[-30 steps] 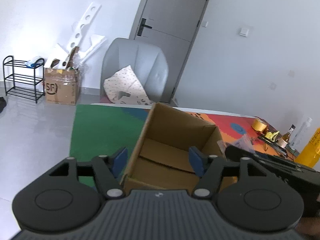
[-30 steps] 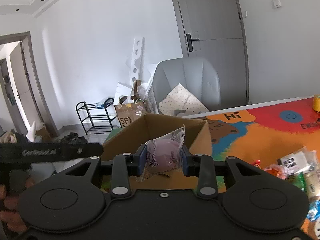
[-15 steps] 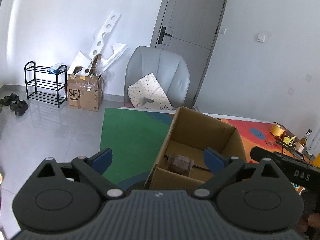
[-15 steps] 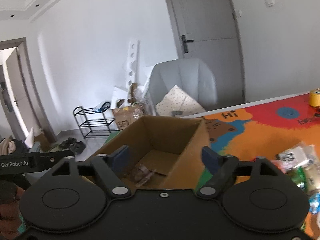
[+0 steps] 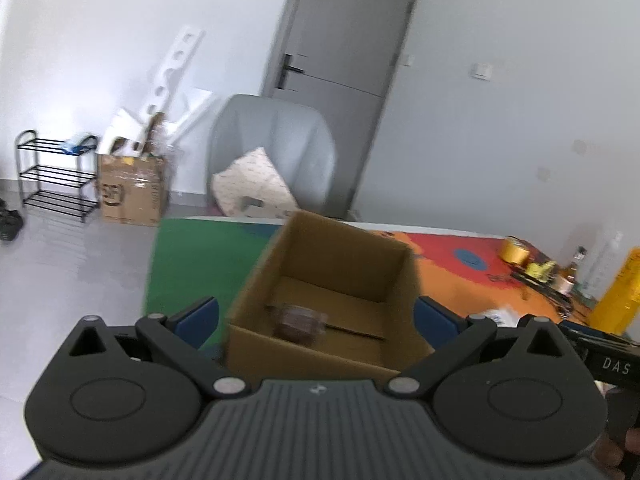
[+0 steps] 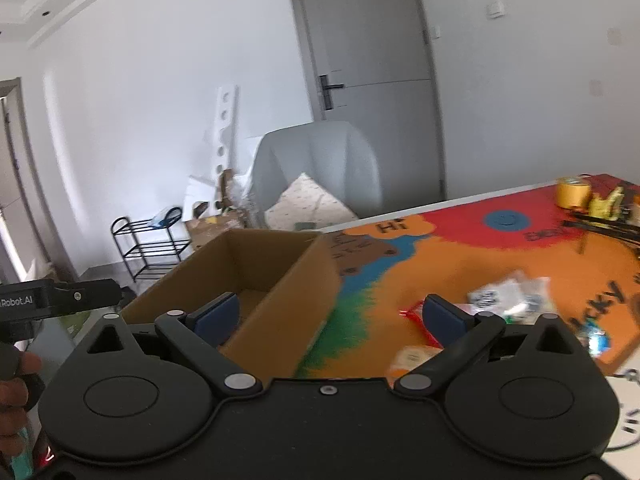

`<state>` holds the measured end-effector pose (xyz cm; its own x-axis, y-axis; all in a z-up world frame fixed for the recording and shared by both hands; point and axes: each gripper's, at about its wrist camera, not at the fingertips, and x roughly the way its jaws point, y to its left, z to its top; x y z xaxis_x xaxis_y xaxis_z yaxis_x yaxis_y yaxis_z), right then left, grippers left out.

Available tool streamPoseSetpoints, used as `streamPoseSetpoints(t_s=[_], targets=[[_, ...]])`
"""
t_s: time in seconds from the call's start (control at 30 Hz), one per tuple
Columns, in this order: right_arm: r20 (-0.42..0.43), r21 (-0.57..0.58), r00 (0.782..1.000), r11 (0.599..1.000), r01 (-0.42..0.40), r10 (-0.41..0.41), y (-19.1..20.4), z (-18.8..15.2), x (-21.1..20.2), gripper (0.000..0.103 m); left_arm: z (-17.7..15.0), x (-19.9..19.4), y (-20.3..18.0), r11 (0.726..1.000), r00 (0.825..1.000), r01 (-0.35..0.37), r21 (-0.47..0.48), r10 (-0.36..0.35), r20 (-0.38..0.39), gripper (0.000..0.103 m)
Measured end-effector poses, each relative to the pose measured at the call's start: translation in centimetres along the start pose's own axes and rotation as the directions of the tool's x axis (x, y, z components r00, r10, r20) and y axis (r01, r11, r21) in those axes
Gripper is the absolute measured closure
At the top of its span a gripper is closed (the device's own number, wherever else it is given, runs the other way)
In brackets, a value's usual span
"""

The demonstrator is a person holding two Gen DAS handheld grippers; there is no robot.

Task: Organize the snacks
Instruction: 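Grasp the cream bread packet with the left gripper while the right grasps the blue chip bag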

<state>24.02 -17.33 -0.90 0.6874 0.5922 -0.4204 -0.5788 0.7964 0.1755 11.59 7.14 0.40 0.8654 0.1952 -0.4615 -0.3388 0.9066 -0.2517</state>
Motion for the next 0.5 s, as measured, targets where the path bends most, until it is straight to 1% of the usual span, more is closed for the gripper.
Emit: streamPoseSetpoints(t_s=[0.13,0.27,0.37,0.43,0.5], targets=[[0.009,0.017,0.998,0.998,0.062,-0.062,-1.9,-0.2,-1.7,0.003,-0.2,0.2,-2.3,0.997,0.998,0.066,0.051,-0.066,-0.013,0.0],[0.014,0.059,0.995,0.994,0.096,-0.097,-3.9,-0.7,-2.8,0.005,-0.9,0.0,-4.4,0.986,0.99,0.143,0.088,-0.141,-0.023,0.0],[0.002,0.082,0.993,0.99,0.115,-0.115,-5.1,-1.3,-3.3,0.011,-1.3,-0.2,-5.7,0.979,0.985,0.171,0.108,-0.17,-0.021,0.0],[-0.007,0.092,0.991,0.987,0.134,-0.134,-5.8,-1.7,-3.5,0.017,-1.5,-0.1,-6.6,0.975,0.982,0.189,0.118,-0.188,-0.021,0.0],[-0.016,0.117,0.988,0.981,0.152,-0.151,-6.8,-1.9,-3.9,0.018,-1.7,0.2,-7.4,0.97,0.978,0.21,0.121,-0.207,-0.04,0.001]])
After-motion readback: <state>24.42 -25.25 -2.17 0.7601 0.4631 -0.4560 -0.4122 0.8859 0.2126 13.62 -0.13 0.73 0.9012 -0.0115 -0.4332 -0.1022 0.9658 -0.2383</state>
